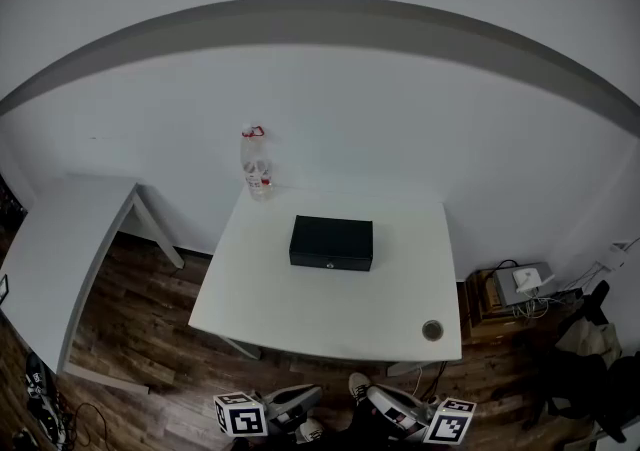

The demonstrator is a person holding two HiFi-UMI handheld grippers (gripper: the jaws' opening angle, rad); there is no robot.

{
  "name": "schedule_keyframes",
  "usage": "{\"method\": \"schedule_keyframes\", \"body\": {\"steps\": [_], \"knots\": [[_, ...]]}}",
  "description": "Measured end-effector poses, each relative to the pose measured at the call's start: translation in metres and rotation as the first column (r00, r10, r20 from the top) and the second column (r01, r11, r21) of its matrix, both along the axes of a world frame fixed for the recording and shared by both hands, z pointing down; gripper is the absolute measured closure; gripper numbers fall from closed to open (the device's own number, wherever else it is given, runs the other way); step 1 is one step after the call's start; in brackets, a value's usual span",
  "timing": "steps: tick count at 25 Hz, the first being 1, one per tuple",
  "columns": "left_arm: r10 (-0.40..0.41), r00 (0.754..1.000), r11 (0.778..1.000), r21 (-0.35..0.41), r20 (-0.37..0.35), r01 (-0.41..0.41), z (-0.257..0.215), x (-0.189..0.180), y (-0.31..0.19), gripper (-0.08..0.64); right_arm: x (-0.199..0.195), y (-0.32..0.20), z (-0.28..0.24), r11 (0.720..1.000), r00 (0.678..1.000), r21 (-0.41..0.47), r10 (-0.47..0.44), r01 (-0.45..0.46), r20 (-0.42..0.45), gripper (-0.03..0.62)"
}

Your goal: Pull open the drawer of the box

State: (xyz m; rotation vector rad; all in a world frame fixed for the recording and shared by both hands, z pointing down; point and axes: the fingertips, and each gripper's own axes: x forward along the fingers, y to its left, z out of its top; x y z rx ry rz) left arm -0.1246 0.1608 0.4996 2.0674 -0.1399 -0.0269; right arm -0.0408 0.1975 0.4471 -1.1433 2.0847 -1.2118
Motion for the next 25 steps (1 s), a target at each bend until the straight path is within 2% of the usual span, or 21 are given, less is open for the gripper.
{"method": "schedule_keyframes", "body": {"steps": [11, 18, 25], "knots": [[-0.026, 1.000, 1.000, -0.009, -0.013, 0.026, 0.001, 0.004, -0.006, 0.558, 0.017, -0.013, 0.001, 1.000, 1.000, -0.015, 0.016, -0.016, -0.007, 0.588], [-0.047, 0.999, 0.999, -0.022, -0.002, 0.047, 0.000, 0.012, -0.015, 0.558, 0.046, -0.037, 0.001, 0.998, 0.998, -0.031, 0.055, -0.056, -0.043, 0.556], [-0.106, 0.994, 0.994, -0.029, -0.018, 0.106, -0.001, 0.020, -0.033, 0.558, 0.082, -0.075, -0.001, 0.997, 0.994, -0.040, 0.065, -0.069, -0.087, 0.533]]}}
